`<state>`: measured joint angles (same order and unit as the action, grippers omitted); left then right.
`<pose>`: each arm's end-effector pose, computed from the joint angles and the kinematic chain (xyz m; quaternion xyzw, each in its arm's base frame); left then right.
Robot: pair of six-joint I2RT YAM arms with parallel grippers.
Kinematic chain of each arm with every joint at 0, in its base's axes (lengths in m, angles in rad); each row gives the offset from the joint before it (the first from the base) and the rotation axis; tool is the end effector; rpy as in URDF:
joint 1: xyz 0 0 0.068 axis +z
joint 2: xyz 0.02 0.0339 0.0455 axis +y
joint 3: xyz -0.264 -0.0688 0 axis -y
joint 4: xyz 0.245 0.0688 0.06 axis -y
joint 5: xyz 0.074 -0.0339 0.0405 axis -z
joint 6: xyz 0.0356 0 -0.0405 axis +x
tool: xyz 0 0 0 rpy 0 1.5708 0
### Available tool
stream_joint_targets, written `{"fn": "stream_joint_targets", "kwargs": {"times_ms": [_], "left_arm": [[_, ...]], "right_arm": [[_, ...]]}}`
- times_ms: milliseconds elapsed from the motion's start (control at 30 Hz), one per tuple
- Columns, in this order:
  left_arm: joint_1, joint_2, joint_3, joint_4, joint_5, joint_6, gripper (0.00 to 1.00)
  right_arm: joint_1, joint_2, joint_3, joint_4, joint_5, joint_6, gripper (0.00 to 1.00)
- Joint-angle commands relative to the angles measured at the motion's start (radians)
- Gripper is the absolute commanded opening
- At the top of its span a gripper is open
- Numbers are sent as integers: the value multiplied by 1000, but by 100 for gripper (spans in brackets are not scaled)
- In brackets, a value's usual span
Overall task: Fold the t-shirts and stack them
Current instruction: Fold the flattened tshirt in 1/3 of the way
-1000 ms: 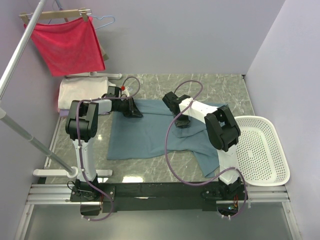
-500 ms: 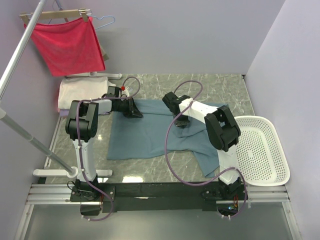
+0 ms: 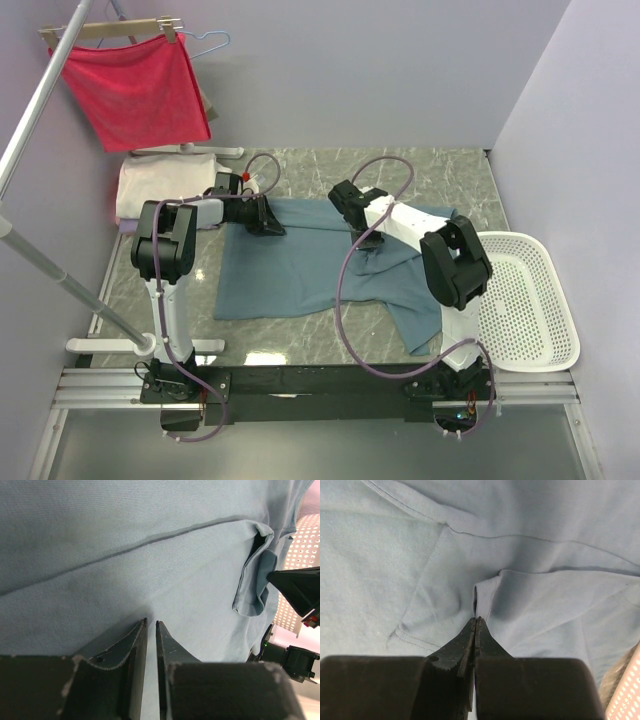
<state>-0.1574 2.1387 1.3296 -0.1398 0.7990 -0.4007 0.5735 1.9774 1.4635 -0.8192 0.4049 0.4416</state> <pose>0.4227 -0.0929 0.1198 0.0117 0.8850 -0.4336 0.1690 0.3372 0.2011 0.1841 -0.0403 0.9721 -0.1180 0.1985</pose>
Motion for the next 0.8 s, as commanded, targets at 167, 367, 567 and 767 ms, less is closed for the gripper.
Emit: {"fn": "stream_joint_targets", "kwargs": {"times_ms": [167,367,567,767], "left_arm": [[-5,-2,3,12,26,25,18],[-5,4,-6,40,35,8,18],[-7,0,-23,63,45,-1,18],[-7,-19,-30,65,42,-4,18]], "right_arm": [[0,-150,-89,-35,61,46,0],[5,-331,-241,-69,81,126,0],[38,-456,-400,-97,61,219,0],[68,-494,-528,-109,34,330,18]]}}
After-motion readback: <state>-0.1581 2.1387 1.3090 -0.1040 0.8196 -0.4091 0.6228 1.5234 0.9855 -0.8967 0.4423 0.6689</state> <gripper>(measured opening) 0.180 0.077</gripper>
